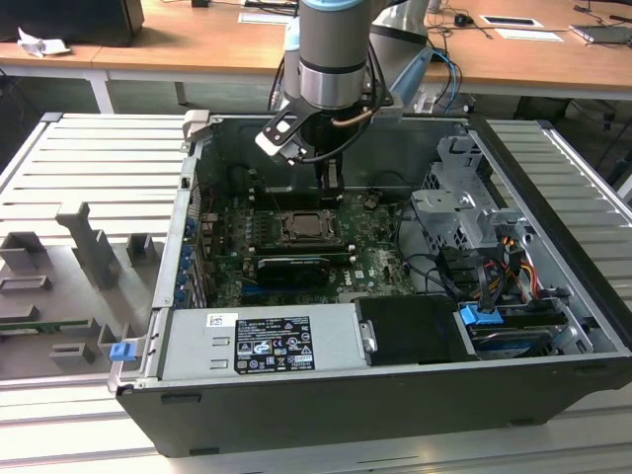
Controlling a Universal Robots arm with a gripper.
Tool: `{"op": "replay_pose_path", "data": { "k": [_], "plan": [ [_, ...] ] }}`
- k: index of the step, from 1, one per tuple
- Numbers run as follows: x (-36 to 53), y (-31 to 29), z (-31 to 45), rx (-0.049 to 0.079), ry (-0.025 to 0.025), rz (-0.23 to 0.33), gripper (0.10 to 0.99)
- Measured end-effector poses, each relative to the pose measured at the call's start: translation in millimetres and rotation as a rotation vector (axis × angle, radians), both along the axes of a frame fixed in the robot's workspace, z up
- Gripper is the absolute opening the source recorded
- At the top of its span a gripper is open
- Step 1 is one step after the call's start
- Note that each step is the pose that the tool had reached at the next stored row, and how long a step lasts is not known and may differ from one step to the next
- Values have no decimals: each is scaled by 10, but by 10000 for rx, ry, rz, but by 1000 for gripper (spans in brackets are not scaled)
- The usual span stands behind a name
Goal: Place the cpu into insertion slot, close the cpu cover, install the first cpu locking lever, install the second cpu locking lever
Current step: 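Close the cpu cover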
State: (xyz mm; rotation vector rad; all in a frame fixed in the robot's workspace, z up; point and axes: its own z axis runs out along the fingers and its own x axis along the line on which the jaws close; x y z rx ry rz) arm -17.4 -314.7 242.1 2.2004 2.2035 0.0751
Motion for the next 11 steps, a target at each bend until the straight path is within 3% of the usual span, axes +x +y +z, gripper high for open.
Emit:
{"op": "replay_pose_path", "data": {
  "k": [11],
  "plan": [
    [-61,0,-1,0,0,1,106]
  ]
}}
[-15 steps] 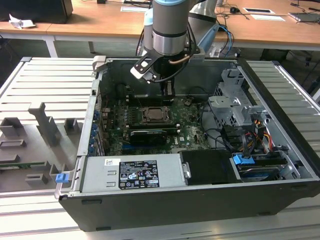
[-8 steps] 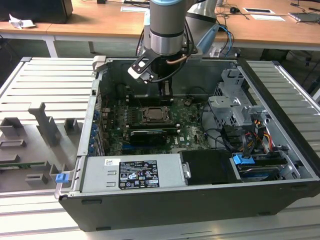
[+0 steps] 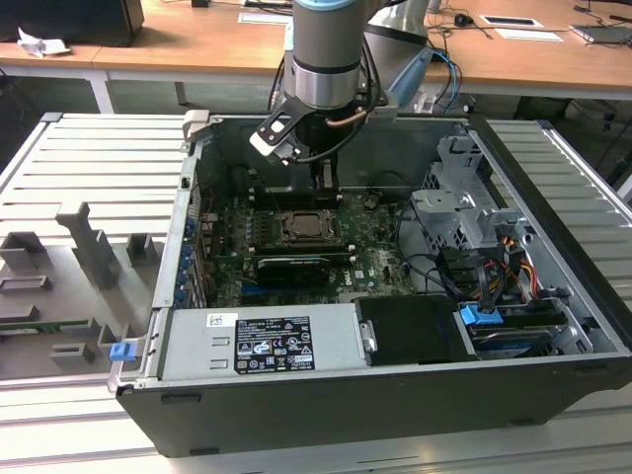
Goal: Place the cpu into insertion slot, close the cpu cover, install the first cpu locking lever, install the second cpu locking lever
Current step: 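Close the cpu cover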
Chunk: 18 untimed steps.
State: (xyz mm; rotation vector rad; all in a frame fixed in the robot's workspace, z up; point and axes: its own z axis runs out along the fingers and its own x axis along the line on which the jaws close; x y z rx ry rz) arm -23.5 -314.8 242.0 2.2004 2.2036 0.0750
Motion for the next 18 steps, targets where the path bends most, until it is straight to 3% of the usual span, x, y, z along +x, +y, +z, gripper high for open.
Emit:
{"op": "replay_pose_path", "data": {
  "k": [18],
  "plan": [
    [-25,0,0,0,0,-1,106]
  ]
}}
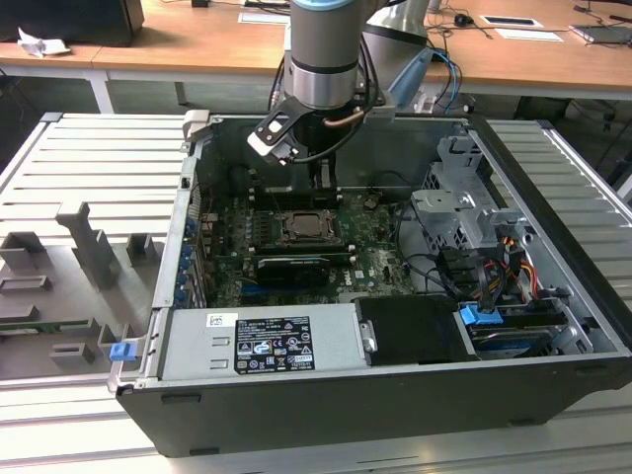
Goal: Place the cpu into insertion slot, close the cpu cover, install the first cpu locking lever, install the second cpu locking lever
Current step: 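Close the cpu cover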
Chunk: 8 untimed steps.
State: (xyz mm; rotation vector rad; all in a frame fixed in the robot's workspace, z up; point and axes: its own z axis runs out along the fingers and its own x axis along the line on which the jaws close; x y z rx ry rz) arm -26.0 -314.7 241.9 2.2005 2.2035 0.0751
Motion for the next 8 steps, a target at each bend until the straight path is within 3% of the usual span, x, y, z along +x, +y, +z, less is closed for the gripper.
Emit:
{"op": "replay_pose_path", "data": {
  "k": [8],
  "plan": [
    [-25,0,-1,0,0,-1,106]
  ]
}}
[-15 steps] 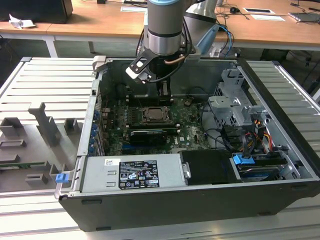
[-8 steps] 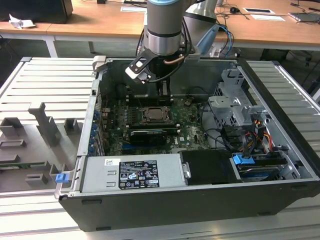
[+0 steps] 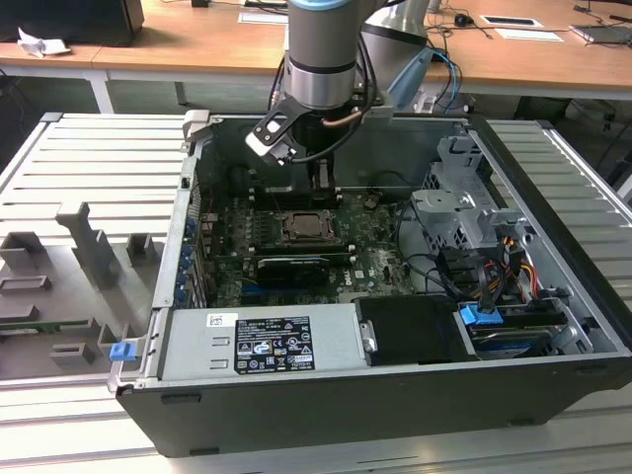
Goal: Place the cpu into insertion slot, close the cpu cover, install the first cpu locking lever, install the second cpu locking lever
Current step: 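Close the cpu cover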
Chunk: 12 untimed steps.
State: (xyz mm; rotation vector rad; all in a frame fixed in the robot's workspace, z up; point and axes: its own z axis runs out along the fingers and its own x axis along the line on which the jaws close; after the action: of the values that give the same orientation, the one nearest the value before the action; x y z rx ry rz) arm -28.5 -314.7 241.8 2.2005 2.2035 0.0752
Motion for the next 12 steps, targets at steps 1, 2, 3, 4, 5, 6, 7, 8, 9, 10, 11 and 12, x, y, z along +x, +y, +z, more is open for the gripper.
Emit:
{"op": "replay_pose_path", "data": {
  "k": [1,2,3,4,5,6,7,8,9,10,11,12],
  "plan": [
    [-4,0,0,0,0,1,106],
    [-8,0,-1,0,0,1,106],
    [-13,0,-1,0,0,1,106],
    [-15,0,-1,-1,1,0,106],
    [-17,0,-1,0,0,1,106],
    [-21,0,-1,-1,0,1,106],
    [-26,0,-2,-1,0,1,106],
    [-31,0,-2,0,0,1,106],
    [-33,0,-2,-1,0,1,106],
    [-35,0,-2,-1,0,2,106],
    [-39,0,-2,0,0,1,106],
    [-45,0,-3,0,0,-1,106]
  ]
}}
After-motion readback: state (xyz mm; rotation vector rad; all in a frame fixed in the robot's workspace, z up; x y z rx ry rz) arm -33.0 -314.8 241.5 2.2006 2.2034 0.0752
